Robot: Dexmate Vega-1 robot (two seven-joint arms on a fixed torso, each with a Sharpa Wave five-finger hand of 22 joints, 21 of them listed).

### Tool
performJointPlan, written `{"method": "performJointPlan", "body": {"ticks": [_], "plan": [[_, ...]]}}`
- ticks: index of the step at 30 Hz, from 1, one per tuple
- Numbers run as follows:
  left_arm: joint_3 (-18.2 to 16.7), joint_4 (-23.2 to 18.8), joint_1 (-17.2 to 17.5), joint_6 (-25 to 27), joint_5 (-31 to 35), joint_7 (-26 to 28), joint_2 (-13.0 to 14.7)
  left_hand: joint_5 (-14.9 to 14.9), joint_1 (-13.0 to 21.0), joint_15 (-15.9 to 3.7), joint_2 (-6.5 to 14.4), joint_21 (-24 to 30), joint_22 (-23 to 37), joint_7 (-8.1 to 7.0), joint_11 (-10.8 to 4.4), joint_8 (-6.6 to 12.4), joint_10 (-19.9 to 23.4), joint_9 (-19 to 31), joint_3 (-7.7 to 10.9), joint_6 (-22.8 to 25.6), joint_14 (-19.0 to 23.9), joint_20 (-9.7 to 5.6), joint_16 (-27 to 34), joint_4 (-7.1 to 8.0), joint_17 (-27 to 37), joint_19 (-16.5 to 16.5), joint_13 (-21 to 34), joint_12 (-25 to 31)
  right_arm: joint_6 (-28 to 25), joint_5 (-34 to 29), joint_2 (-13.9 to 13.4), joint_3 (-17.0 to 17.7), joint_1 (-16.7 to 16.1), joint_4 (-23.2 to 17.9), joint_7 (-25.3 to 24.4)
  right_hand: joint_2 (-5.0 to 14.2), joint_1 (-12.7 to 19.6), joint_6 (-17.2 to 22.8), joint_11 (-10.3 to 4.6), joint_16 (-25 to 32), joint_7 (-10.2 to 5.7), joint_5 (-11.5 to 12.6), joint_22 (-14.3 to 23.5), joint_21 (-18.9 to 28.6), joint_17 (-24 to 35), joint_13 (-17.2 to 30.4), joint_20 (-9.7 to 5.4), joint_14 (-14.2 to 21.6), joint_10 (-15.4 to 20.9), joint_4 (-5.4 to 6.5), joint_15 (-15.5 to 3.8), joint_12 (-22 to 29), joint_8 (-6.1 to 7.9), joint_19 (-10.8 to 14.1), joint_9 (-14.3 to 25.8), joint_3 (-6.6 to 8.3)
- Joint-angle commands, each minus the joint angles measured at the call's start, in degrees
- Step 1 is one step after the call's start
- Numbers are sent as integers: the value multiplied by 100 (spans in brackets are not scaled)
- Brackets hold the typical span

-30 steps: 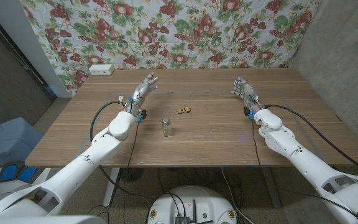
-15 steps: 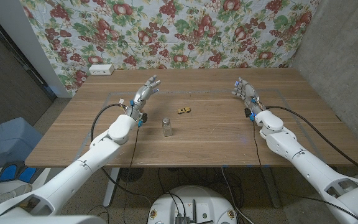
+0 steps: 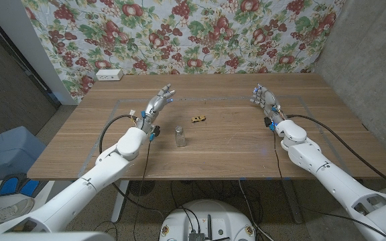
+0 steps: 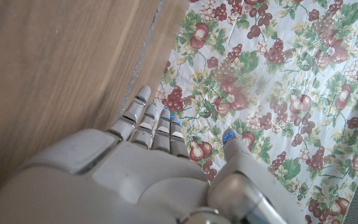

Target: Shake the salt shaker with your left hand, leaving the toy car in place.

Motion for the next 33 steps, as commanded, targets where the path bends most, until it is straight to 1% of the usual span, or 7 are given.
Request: {"method": "performJointPlan", "body": {"ticks": [1, 15, 27, 30, 33], "plan": [[0, -255, 222, 81, 45, 54, 49, -16, 16, -29, -30, -9, 15, -45, 23, -19, -14, 26, 3, -12, -53, -21, -9, -37, 13, 23, 13, -23, 25, 26, -16, 10, -9, 10, 68, -14, -10, 43, 2, 18, 8, -1, 18, -29, -7, 21, 21, 14, 55, -30, 2, 1, -16, 50, 34, -4], [-43, -431, 460, 56, 40, 74, 113, -19, 20, -53, -29, -24, 17, -61, 28, -20, -15, 28, -6, -4, -65, -35, -12, -73, 14, 24, 14, -30, 66, 13, -33, 30, -90, -100, 13, -7, -36, 58, 24, 24, 24, 0, 19, -73, -15, 21, 34, 13, 77, -28, 16, 1, -17, 74, 34, -18], [-113, -667, 699, 75, 77, 74, 258, -22, 22, -96, -32, -37, 19, -67, 13, -25, -28, 29, -15, -11, -86, -38, -17, -101, 14, 26, 14, -39, 116, 40, -40, 60, -227, -234, -33, -1, -78, 75, 35, 32, 35, 0, 20, -109, -17, 21, 37, 21, 92, -8, 21, 1, -16, 95, 35, -35], [-128, -696, 759, 56, 90, 103, 265, -23, 23, -118, -33, -39, 19, -75, 7, -27, -29, 29, -18, -15, -94, -46, -19, -109, 14, 29, 15, -40, 107, 21, -70, 71, -299, -332, -93, -4, -90, 81, 47, 36, 39, -1, 21, -117, -18, 21, 47, 30, 106, -3, 24, 5, -15, 104, 35, -41], [-138, -702, 794, 39, 79, 84, 278, -24, 23, -128, -34, -41, 19, -79, -4, -28, -29, 29, -21, -15, -96, -47, -19, -115, 13, 33, 15, -41, 57, 0, -130, 88, -401, -516, -176, -7, -101, 88, 58, 39, 43, -1, 21, -129, -20, 21, 47, 36, 108, 0, 26, 4, -14, 110, 35, -47]]}}
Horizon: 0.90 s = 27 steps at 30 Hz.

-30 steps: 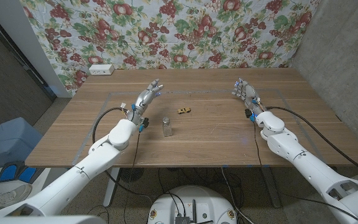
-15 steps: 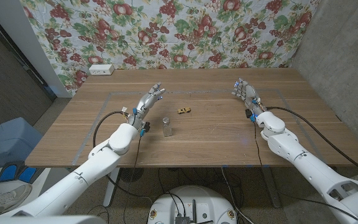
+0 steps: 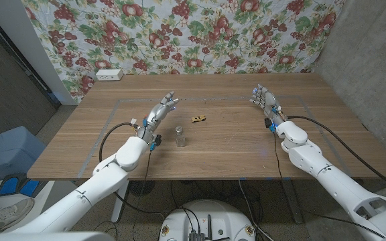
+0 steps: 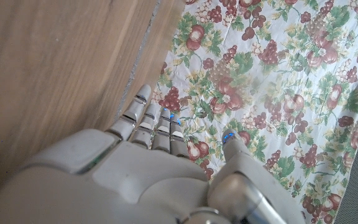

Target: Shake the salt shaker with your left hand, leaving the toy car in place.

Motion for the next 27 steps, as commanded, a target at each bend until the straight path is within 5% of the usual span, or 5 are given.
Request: {"method": "performJointPlan", "body": {"ticks": [1, 14, 27], "plan": [[-54, -134, 210, -38, -1, -7, 83, -1, 24, -61, -35, -20, 6, -59, -7, -11, -25, 9, -5, 7, -25, -42, -19, -54, 14, 20, 15, -18, -40, -8, -96, 55, -250, -372, -178, 1, -4, 58, 4, 38, 8, -1, 22, -24, 6, 20, -17, 33, 54, 24, 21, 2, -14, 50, 35, -25], [-114, -245, 429, -121, 85, -31, 233, -3, 32, -90, -43, -25, 6, -92, -22, -13, -2, 10, -15, 1, -13, -70, -11, -86, 13, 47, 16, -13, -74, -103, -217, 119, -647, -899, -492, 3, -20, 70, -9, 43, 7, 2, 22, -66, -3, 20, -19, 39, 59, 21, 27, -2, -15, 68, 35, -34], [-156, -299, 625, -183, 136, -55, 326, -5, 42, -97, -68, -35, 5, -105, -35, -17, -14, 11, -26, -16, -22, -80, -12, -118, 13, 54, 17, -21, -2, -166, -206, 115, -808, -1007, -572, 9, -12, 71, 1, 41, 1, 5, 23, -110, -16, 20, -22, 36, 64, 0, 24, -6, -20, 80, 35, -32]]}}
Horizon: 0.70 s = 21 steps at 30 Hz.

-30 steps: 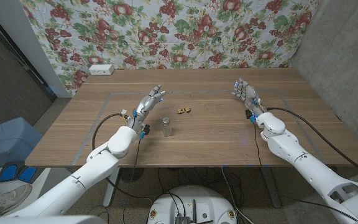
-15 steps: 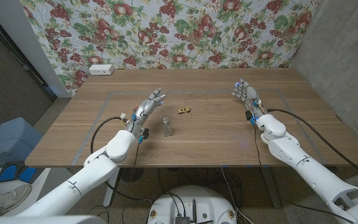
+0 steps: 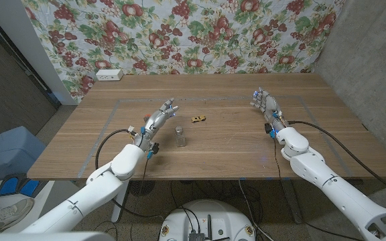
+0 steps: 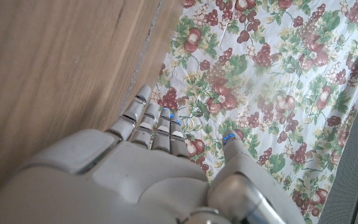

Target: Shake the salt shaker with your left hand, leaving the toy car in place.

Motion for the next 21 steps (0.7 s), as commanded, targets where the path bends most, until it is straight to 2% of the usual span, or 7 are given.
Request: {"method": "performJointPlan", "body": {"ticks": [1, 14, 21], "plan": [[-33, -66, 172, -44, 78, -21, 94, -5, 15, -36, -40, -16, 6, -51, -39, -17, -16, 12, -2, -8, -24, -50, -13, -52, 13, 26, 17, -22, 70, -69, -5, 14, -167, -148, -107, 9, -12, 52, -5, 41, -15, 5, 23, -15, 11, 19, -1, 35, 63, -26, 24, -7, -21, 60, 35, -8], [81, -201, 150, 297, 390, -47, 227, -2, 68, -37, -42, -39, 5, -56, -43, -29, -55, 14, 10, -78, -55, -82, -20, -101, 14, 15, 19, -39, 114, -92, 35, -11, -54, 21, -18, 12, 9, 59, -13, 39, -17, 7, 24, -56, -6, 19, 2, 36, 66, -58, 18, -11, -23, 81, 35, 0], [128, -246, 185, 317, 664, 79, 268, -3, 143, -75, -65, -38, 3, -59, -85, -10, -14, 17, 24, -92, -1, -120, 5, -158, 15, 57, 22, -23, 30, -81, 17, -9, -41, -26, -36, 11, 28, 59, -13, 36, -17, 7, 25, -77, -18, 19, 4, 37, 70, -81, 16, -11, -24, 92, 35, 6]]}}
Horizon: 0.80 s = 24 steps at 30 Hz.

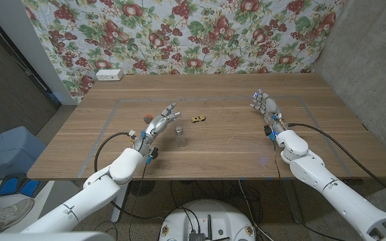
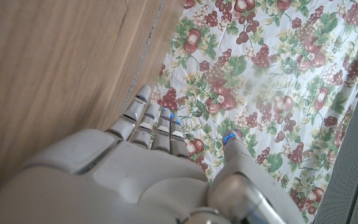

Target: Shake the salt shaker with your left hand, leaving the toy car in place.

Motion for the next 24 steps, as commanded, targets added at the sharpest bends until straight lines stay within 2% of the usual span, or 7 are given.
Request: {"method": "performJointPlan", "body": {"ticks": [1, 9, 20, 24], "plan": [[101, -84, 31, 141, 319, 59, 101, -4, 108, -61, -27, 6, 18, -2, -64, 17, 10, 18, 24, -26, 27, -62, 6, -71, 15, 62, 22, -3, -68, -4, -5, -10, 40, -15, 6, 11, 30, 37, 22, 36, 3, 8, 25, -17, 7, 19, 6, 36, 40, -33, 18, -11, -25, 49, 35, 22], [120, -127, 77, 245, 353, 9, 189, -7, 158, -69, -68, 3, 17, -22, -68, 27, 36, 20, 23, -39, 50, -82, 12, -102, 16, 86, 24, 5, -98, -11, -32, -6, -3, -88, -20, 13, 32, 40, 16, 36, 1, 6, 25, -39, 1, 19, 6, 36, 36, -42, 22, -15, -26, 53, 36, 21], [149, -257, 117, 376, 689, 52, 371, -7, 238, -147, -240, 20, 15, -8, -139, 49, 95, 25, -25, -51, 127, -210, 27, -143, 19, 204, 28, 17, -30, -42, -70, 34, -185, -234, -120, 16, 17, 36, 21, 39, -4, 2, 27, -79, -5, 19, -1, 38, 37, -42, 24, -17, -29, 63, 36, 14], [129, -322, 165, 443, 781, 122, 409, 5, 304, -165, -416, 40, 11, 21, -171, 73, 97, 29, -85, -51, 150, -368, 25, -161, 22, 326, 33, 10, 34, -59, -80, 48, -231, -248, -118, 16, 8, 42, 12, 40, -6, 1, 27, -96, -8, 19, -1, 38, 36, -40, 21, -18, -28, 67, 36, 9]]}}
